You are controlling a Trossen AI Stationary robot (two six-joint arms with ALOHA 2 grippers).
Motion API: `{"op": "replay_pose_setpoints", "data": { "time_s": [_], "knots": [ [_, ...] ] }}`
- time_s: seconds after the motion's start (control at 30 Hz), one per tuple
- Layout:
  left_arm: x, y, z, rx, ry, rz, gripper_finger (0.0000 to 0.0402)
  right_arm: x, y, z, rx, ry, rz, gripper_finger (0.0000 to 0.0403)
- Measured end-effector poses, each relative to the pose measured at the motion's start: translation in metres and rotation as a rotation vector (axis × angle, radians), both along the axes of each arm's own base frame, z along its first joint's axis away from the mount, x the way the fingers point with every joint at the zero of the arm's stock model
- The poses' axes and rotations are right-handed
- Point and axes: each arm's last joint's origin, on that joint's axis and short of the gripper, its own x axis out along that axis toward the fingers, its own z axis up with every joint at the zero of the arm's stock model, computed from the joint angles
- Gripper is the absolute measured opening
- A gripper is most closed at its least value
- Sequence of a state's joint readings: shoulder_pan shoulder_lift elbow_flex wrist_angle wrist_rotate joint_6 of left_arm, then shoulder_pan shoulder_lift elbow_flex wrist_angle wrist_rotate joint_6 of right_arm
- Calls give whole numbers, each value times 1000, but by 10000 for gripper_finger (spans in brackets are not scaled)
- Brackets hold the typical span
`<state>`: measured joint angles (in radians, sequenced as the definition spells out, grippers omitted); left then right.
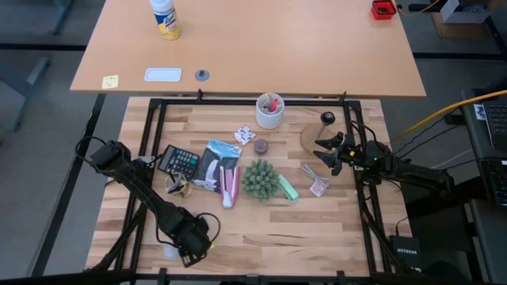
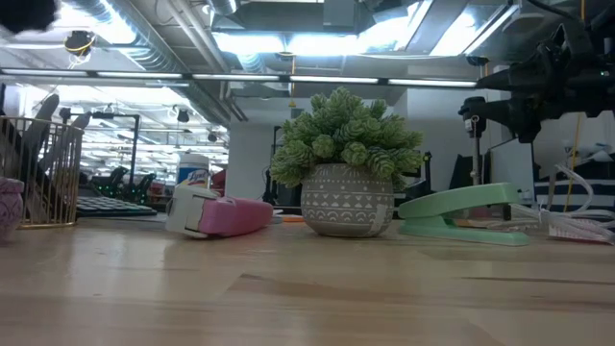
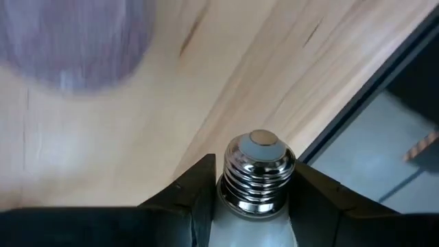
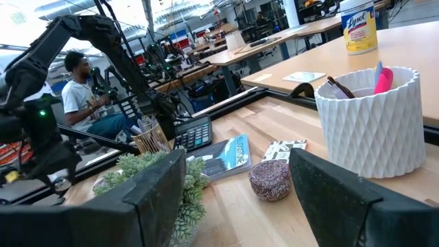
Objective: Screw lightbulb
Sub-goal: Insert the lightbulb into the lamp
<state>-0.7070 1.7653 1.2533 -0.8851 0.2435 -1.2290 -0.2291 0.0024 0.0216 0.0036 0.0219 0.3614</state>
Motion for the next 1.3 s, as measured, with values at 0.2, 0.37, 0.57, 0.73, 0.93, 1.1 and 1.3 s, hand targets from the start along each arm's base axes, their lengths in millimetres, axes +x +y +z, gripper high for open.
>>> {"op": "replay_pose_setpoints", "data": {
  "time_s": [0.2,0.37,0.57,0.73,0.93,1.1,1.3],
  "knots": [
    [25,10,12,5,-168,-20,139,0,0,0,-1,-1,0,266],
    [41,26,19,10,-224,-57,139,0,0,0,-1,-1,0,266],
    [59,45,29,16,-302,-137,139,0,0,0,-3,0,0,266],
    [74,66,38,57,-375,-190,139,0,0,0,-3,0,1,266],
    [92,96,50,150,-476,-281,139,0,0,0,-11,2,0,266],
    [113,131,62,304,-612,-342,139,0,0,0,-11,2,3,266],
    [142,169,80,427,-903,-377,139,0,0,0,-11,2,7,266]
  ]
}}
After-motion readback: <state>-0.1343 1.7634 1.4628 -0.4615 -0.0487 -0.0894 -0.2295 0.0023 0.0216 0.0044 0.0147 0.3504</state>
